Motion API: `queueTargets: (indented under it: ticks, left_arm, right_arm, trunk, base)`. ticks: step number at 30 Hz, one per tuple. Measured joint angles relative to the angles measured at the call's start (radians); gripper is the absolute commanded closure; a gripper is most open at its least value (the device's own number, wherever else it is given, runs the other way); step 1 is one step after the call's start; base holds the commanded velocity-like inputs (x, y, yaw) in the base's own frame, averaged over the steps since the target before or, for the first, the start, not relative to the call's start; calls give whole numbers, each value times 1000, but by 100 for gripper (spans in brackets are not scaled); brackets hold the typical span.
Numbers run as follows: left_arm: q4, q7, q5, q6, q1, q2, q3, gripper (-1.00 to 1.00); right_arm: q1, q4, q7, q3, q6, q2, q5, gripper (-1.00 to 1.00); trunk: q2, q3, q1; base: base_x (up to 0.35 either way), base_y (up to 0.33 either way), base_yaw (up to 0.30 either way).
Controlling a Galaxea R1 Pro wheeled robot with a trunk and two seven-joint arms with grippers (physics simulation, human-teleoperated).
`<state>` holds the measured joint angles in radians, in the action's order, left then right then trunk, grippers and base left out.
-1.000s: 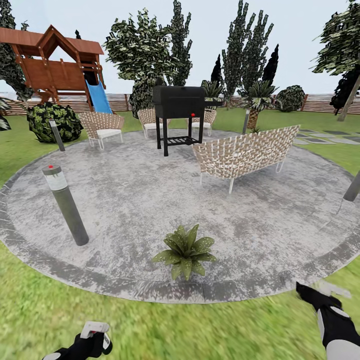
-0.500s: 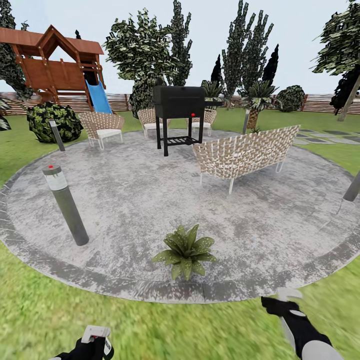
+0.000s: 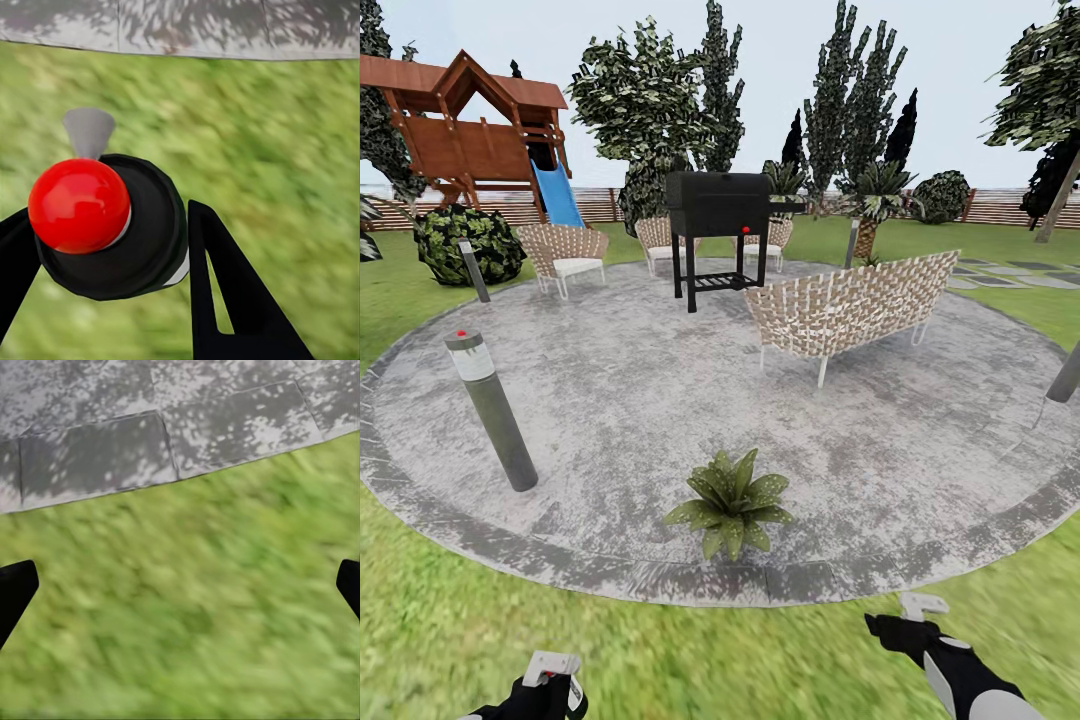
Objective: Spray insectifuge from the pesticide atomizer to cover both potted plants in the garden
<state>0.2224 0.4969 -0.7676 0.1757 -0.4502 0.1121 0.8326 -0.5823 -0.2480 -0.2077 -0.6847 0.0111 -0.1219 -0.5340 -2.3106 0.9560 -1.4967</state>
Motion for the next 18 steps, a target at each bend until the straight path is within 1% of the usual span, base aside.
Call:
queueTargets:
  ticks: [5, 10, 12, 18]
  left_arm:
    - [0, 0, 0, 0, 0, 0, 0, 100]
    - [0, 0, 0, 0, 0, 0, 0, 100]
    - [0, 0, 0, 0, 0, 0, 0, 100]
    - [-1, 0, 0, 0, 0, -1, 0, 100]
  right_arm:
    - [0, 13, 5, 0, 0, 11, -3, -100]
    - [0, 202, 3, -1, 1, 14, -2, -100]
    - [0, 221, 3, -1, 0, 14, -2, -100]
    - [0, 231, 4, 4, 0, 16, -5, -100]
  trunk:
    - [0, 0, 0]
    - [0, 0, 0]
    - [0, 0, 0]
    - [0, 0, 0]
  base:
    - [0, 0, 0]
    - [0, 0, 0]
    - [0, 0, 0]
    - [0, 0, 0]
